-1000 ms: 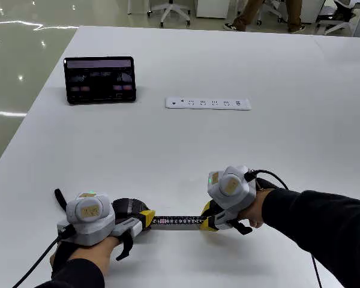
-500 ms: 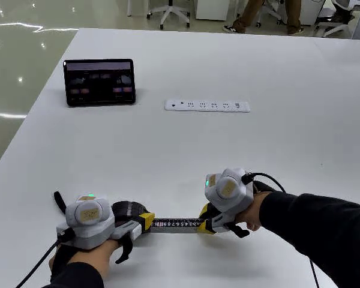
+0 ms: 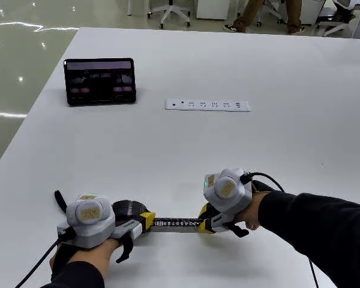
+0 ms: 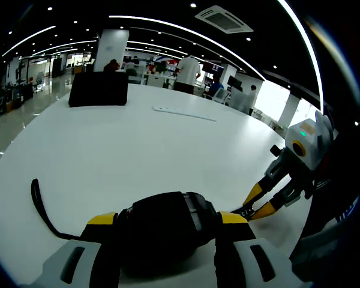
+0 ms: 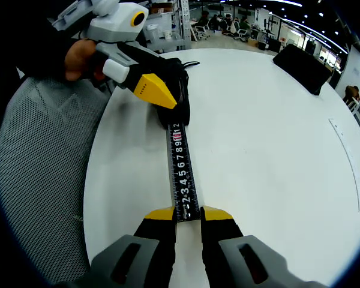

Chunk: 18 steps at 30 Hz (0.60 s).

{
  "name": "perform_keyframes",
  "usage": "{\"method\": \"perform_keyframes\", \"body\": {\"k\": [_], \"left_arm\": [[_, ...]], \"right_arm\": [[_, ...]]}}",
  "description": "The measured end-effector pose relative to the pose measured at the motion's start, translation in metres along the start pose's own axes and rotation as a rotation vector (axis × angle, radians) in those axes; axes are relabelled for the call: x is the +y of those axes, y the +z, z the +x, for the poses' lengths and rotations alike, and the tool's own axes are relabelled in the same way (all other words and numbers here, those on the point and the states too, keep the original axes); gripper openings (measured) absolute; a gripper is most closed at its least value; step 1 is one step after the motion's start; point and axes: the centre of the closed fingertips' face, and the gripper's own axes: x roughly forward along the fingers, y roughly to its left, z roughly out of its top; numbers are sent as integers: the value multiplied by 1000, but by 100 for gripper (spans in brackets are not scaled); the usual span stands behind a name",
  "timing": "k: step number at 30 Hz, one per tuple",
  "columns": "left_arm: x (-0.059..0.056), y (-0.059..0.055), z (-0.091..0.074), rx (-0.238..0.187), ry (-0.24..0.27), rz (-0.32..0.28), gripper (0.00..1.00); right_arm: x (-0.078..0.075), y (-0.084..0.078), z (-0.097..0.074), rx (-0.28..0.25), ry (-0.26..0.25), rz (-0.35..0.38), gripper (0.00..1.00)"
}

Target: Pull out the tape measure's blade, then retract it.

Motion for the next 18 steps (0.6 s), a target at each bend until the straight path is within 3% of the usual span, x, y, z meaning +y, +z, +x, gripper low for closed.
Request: {"method": "perform_keyframes", "body": {"k": [9,18], "left_arm": [[0,0,0,0,0,1,59],[-3,-1,2,6,33,65,60]], "right_arm": [[0,2,0,-1,1,10,11],[1,2,0,-18,1,19,11]]}}
